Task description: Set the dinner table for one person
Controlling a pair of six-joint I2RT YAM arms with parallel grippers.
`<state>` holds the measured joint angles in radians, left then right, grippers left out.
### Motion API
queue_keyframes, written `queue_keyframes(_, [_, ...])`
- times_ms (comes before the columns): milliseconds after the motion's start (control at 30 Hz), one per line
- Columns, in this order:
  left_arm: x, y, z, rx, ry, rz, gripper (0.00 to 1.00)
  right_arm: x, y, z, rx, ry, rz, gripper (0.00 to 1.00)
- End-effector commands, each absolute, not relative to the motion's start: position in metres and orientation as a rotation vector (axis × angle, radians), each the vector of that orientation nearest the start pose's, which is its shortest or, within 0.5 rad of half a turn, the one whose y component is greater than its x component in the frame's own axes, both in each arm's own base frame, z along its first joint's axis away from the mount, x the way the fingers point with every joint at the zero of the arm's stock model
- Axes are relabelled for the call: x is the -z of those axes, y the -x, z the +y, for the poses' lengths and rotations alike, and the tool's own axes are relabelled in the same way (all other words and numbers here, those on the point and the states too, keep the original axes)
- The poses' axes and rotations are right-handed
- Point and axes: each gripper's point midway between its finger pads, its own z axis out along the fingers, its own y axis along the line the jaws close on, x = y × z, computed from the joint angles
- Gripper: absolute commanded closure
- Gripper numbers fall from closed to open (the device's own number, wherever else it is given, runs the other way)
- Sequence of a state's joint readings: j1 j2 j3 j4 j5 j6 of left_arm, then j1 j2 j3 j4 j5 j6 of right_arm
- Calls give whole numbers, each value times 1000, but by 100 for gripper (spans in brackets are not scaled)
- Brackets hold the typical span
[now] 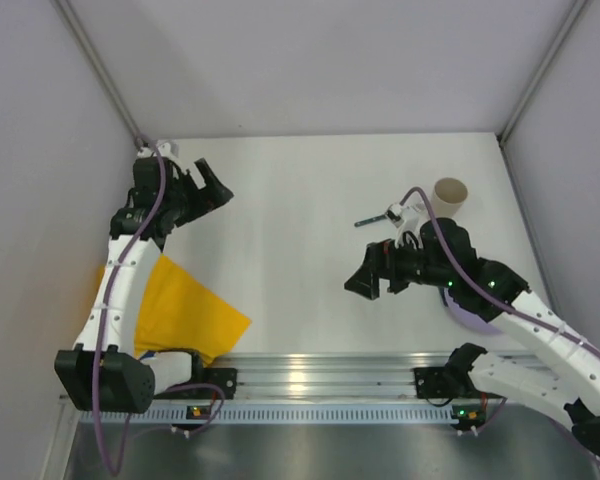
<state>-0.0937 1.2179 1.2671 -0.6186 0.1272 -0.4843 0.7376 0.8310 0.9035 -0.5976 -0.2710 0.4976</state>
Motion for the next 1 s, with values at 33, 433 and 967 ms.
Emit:
queue_keyframes(33, [-228, -340, -53, 684, 585, 2205, 2, -257, -153, 249, -1077, 535, 2164, 0])
queue_keyframes(433, [-208, -273, 10, 196, 845, 2230, 2, -212, -193, 359, -1199, 858, 2356, 0])
queue_keyframes(967, [-117, -207, 13, 59, 1110, 2439, 2, -136, -185, 469, -1220, 1035, 2556, 0])
